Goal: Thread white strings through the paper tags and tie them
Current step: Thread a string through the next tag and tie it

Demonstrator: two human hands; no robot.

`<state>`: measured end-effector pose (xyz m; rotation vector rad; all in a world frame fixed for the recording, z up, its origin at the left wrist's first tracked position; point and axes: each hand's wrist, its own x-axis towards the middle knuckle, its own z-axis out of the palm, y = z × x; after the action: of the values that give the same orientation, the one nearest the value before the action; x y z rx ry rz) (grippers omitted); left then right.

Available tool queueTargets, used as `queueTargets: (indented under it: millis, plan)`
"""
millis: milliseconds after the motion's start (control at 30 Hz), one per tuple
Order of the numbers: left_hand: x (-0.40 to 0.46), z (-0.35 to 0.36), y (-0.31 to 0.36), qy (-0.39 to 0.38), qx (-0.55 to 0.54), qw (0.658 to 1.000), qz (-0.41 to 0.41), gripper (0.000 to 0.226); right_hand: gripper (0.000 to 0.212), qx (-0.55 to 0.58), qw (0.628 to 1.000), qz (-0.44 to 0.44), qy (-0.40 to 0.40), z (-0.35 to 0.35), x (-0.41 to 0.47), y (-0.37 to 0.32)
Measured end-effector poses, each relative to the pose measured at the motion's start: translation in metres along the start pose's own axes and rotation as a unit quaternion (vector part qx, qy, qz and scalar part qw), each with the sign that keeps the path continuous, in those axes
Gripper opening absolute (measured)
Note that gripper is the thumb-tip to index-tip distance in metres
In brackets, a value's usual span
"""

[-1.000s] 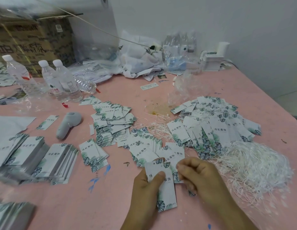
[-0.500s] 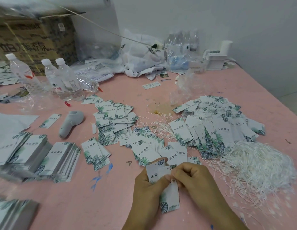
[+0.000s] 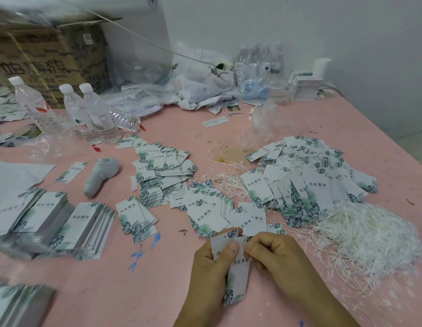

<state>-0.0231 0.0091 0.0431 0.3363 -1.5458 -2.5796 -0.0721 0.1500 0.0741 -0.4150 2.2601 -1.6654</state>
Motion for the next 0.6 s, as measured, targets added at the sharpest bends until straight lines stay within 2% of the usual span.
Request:
queueTargets:
  millis: [133,200,333,600]
  plan:
    - [-0.0006,-0.0007,0.0002,-0.014,-0.001,1.0,0.003,0.064,0.031,-0.006,1.0,-0.002,-0.003,-0.0019,0.0002,-0.0021]
    - [-0.0002,-0.0014,-0.0004,-0.016,-0.01,1.0,0.001,0.067,0.027,0.002,1.0,0.003,-0.01,-0.0036,0.0005,-0.0041]
    - [0.0007,-0.0021,-0.0005,-0.031,-0.017,0.999,-0.006,0.051,0.031,0.017,0.999,0.022,-0.026,-0.008,-0.0001,-0.0065]
    - [0.0037,-0.0065,-0.0036,-0.014,-0.011,1.0,-0.018,0.047,0.032,0.018,0.998,0.05,-0.026,-0.0072,-0.0008,-0.0075]
